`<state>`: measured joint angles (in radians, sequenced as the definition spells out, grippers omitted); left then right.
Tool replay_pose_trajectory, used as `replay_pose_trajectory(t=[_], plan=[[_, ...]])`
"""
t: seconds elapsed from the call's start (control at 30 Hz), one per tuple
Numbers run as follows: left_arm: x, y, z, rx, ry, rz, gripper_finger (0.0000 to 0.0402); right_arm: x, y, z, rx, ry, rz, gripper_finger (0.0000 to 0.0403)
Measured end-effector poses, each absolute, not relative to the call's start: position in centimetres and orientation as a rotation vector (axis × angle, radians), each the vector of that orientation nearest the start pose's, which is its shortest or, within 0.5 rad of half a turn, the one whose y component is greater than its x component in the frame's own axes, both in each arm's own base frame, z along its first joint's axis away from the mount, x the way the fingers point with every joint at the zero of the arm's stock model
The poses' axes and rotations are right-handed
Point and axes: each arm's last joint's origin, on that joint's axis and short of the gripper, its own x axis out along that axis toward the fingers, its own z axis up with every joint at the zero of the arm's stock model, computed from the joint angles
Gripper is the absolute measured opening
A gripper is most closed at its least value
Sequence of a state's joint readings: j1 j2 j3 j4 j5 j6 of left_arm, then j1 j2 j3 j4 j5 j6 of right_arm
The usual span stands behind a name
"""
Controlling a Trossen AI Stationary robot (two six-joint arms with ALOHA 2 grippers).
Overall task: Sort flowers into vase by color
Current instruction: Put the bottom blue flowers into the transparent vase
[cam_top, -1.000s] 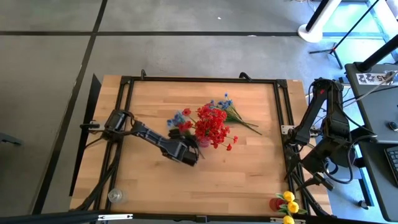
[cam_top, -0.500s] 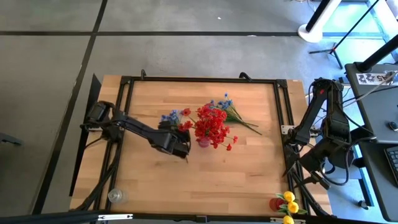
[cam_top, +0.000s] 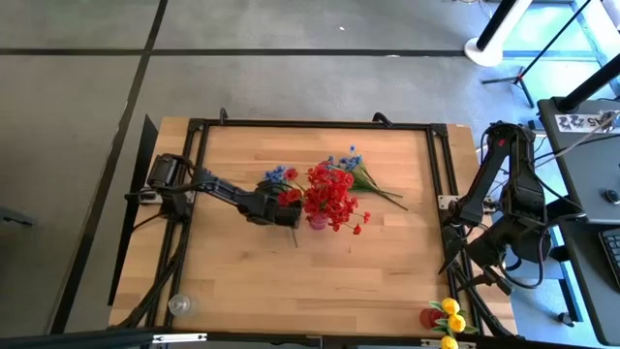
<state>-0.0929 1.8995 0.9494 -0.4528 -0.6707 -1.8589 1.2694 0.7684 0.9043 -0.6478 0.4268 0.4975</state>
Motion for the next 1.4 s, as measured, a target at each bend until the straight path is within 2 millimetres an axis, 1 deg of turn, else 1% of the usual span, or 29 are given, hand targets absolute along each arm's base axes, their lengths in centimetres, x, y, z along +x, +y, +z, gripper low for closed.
replay_pose_trajectory(t=[0.1,0.17,0.23,0.27,0.37,0.5,0.63,0.77,0.87,0.97,1.1,1.2,1.3,1.4], plan=[[31.0,-1.7,10.1,-0.964,0.428,1.381,0.0118,5.4,13.5,33.6,0.050,0.522,0.712,0.0234],[30.6,-2.5,10.3,-0.918,0.425,1.371,0.0075,5.5,13.2,34.4,0.051,0.483,0.687,0.0234],[30.0,-3.5,11.0,-0.884,0.412,1.362,0.0028,5.5,13.0,35.1,0.041,0.438,0.648,0.0234],[29.7,-4.1,11.6,-0.859,0.378,1.355,0.0016,5.6,12.8,35.4,0.031,0.414,0.626,0.0234],[28.6,-5.7,14.0,-0.788,0.280,1.294,0.0013,5.7,12.5,36.1,0.000,0.355,0.551,0.0234],[26.7,-8.2,17.5,-0.684,0.219,1.155,0.0006,6.1,12.2,36.3,-0.030,0.313,0.464,0.0234],[24.4,-10.9,20.9,-0.555,0.256,0.964,0.0005,7.0,11.8,36.5,-0.036,0.279,0.363,0.0234],[21.7,-13.6,23.1,-0.351,0.325,0.759,0.0007,7.9,11.3,36.9,-0.051,0.235,0.249,0.0234],[19.5,-15.0,24.3,-0.274,0.370,0.639,0.0007,8.7,11.0,37.1,-0.079,0.202,0.147,0.0234],[17.3,-16.4,24.9,-0.235,0.369,0.540,0.0007,9.5,10.6,37.5,-0.092,0.173,0.074,0.0234],[14.8,-17.9,25.4,-0.188,0.256,0.458,0.0007,10.6,10.3,37.9,-0.091,0.144,0.021,0.0234],[12.9,-19.2,25.5,-0.159,0.182,0.391,0.0007,11.4,10.5,38.0,-0.096,0.135,0.021,0.0234],[11.3,-20.5,25.9,-0.171,0.094,0.331,0.0007,12.4,10.9,38.0,-0.119,0.126,0.022,0.0234],[10.3,-21.3,26.2,-0.219,0.084,0.277,0.0005,13.3,11.4,38.0,-0.154,0.111,0.006,0.0234]])
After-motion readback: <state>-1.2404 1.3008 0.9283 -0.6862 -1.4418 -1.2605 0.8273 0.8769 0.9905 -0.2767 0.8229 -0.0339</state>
